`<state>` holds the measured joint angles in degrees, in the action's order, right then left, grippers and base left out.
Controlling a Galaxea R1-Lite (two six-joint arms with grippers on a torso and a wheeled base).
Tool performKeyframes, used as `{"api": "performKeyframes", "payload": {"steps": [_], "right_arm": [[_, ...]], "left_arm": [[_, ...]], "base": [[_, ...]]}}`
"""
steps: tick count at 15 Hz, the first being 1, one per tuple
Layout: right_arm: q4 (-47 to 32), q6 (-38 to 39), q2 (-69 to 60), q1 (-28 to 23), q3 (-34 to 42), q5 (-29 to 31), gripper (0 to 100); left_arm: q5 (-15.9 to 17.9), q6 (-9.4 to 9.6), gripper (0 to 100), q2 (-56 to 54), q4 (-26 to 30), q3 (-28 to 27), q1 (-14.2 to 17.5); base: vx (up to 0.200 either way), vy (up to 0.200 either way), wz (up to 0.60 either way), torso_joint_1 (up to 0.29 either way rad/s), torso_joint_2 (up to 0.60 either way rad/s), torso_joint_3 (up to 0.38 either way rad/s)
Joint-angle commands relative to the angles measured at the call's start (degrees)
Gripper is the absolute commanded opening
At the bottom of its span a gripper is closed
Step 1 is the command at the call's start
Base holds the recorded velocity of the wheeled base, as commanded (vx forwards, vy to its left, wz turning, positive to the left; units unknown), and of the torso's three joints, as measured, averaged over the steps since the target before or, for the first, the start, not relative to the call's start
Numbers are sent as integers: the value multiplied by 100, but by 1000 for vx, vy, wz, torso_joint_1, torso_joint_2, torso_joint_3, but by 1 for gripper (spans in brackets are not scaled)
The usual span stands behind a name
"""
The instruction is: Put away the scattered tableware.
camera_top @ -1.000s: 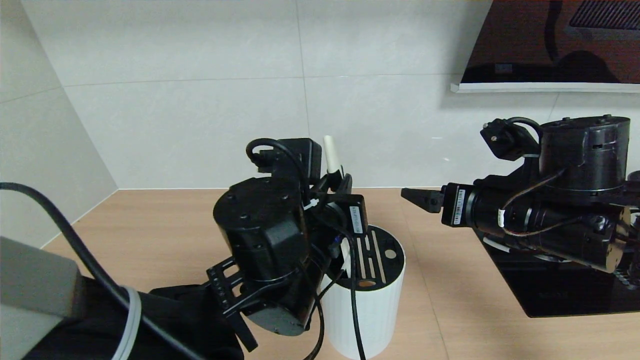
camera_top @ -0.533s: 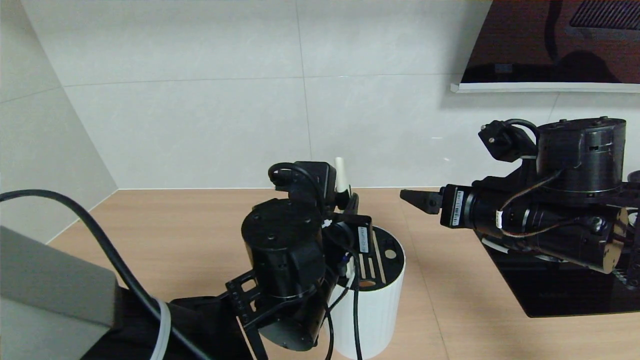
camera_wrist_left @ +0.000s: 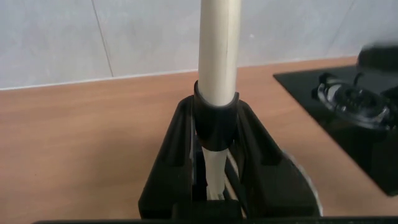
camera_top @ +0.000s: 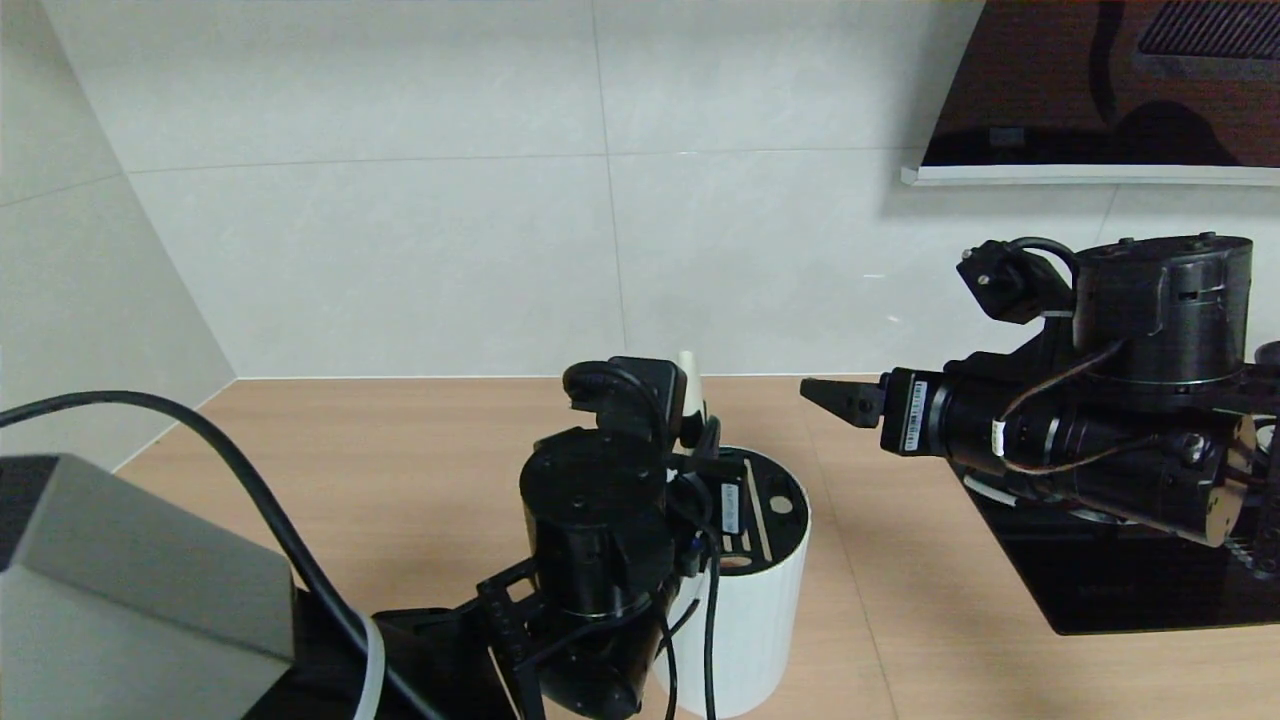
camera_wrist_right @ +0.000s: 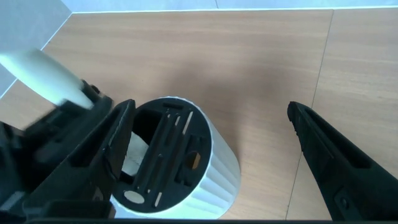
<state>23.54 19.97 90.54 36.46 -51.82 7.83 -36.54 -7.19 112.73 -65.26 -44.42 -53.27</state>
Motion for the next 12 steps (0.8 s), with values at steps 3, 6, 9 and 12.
{"api": "performKeyframes", "payload": {"steps": [3, 6, 9, 12], "right_arm": [[10, -2, 8, 1, -3, 0, 100], [10, -2, 25, 1, -3, 0, 100], [10, -2, 34, 1, -3, 0, 100], [10, -2, 34, 1, 14, 0, 100]], "left_arm": [[6, -10, 0, 109, 4, 92, -8], [6, -10, 0, 144, -5, 144, -34], [-3, -10, 0, 153, -5, 153, -34], [-12, -10, 100, 153, -5, 153, -34]], "base": [[0, 0, 0, 0, 0, 0], [0, 0, 0, 0, 0, 0], [0, 0, 0, 0, 0, 0], [0, 0, 0, 0, 0, 0]]}}
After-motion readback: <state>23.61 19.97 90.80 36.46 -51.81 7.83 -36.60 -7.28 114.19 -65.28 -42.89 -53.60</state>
